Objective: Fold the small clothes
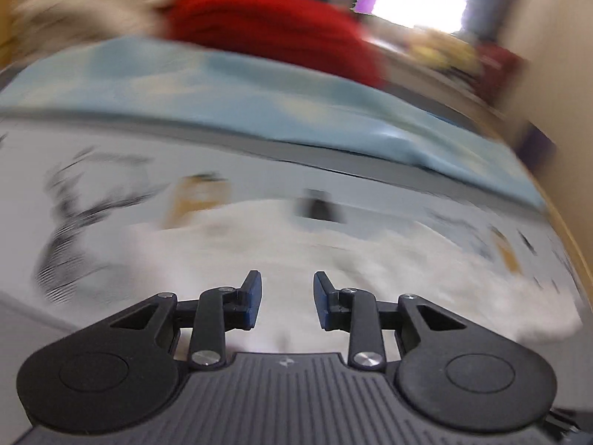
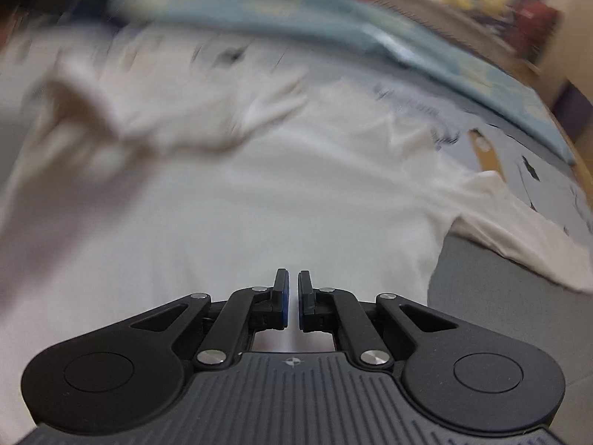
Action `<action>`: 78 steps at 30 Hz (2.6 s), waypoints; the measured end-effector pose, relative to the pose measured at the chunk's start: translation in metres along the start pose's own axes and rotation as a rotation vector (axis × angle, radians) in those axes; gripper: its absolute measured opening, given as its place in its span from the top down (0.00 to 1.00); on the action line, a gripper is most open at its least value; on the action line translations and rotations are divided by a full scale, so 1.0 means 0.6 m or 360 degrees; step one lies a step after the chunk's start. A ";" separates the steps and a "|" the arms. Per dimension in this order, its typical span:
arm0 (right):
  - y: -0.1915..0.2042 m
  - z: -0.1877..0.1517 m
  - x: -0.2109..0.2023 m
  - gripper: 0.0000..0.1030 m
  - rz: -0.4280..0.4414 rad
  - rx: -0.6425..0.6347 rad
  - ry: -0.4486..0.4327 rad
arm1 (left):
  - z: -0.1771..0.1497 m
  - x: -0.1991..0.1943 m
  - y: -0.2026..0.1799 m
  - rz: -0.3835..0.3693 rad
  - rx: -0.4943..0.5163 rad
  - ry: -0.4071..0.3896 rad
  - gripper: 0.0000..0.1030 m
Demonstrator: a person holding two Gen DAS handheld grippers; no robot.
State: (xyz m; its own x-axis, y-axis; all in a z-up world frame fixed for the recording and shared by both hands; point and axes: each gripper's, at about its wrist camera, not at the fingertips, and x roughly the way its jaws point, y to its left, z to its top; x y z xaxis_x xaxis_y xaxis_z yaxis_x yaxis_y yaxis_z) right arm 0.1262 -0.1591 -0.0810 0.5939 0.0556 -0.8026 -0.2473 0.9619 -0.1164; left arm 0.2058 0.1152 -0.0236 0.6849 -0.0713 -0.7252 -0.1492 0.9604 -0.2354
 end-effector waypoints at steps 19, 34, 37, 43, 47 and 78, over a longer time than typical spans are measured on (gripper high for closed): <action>0.079 0.147 0.172 0.79 0.0088 0.0159 -0.0209 | 0.048 0.008 0.140 0.0308 -0.0438 0.0132 0.67; -0.117 0.061 0.142 0.84 -0.0026 0.1394 -0.0059 | 0.029 0.030 0.095 0.0272 -0.0392 0.0209 0.67; -0.133 0.081 0.146 0.65 0.0032 0.1289 -0.0134 | 0.022 0.039 0.098 0.0267 -0.0419 0.0246 0.67; -0.170 0.096 0.148 0.65 -0.0018 0.1277 -0.0170 | 0.000 0.068 0.114 0.0250 -0.0535 0.0385 0.64; -0.209 0.078 0.142 0.69 -0.0127 0.1466 -0.0191 | -0.012 0.078 0.130 0.0324 -0.0618 0.0431 0.61; -0.276 0.067 0.121 0.71 0.0121 0.1564 -0.0300 | -0.022 0.091 0.058 0.0350 -0.0346 0.0433 0.80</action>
State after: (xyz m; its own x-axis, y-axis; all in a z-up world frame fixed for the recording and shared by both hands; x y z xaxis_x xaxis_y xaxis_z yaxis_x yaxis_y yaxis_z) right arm 0.2412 -0.3036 -0.0965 0.7353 0.0859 -0.6723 0.4017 0.7436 0.5345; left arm 0.2283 0.1410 -0.0800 0.4107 0.0325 -0.9112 -0.4379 0.8836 -0.1659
